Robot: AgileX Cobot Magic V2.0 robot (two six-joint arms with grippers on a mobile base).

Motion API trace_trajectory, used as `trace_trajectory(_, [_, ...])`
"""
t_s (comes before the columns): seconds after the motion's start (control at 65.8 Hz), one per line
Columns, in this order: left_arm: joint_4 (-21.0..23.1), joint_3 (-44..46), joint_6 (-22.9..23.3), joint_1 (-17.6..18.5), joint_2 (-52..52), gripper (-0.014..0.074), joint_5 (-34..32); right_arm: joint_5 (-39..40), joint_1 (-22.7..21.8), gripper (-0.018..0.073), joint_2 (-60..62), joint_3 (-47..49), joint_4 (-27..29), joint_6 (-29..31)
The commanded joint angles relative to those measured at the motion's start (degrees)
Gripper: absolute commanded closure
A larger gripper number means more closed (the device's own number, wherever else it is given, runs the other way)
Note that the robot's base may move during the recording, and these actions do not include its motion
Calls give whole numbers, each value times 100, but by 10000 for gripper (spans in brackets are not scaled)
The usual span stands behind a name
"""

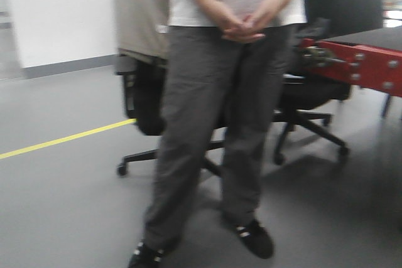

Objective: Fetch blue bin and place on conveyor start
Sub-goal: 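Carry the bin with both grippers while driving toward the red conveyor, then hold the bin above the conveyor belt with both grippers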

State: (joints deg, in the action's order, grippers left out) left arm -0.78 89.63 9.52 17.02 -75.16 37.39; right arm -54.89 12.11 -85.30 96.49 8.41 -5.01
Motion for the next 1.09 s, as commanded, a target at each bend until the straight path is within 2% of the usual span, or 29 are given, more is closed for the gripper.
trace_trajectory(0.0, [149, 67, 5, -7, 90, 708, -385, 137, -12, 711, 24, 62, -210, 182])
trace_trajectory(1.079, [149, 67, 5, -7, 90, 708, -385, 137, -12, 711, 24, 62, -199, 182])
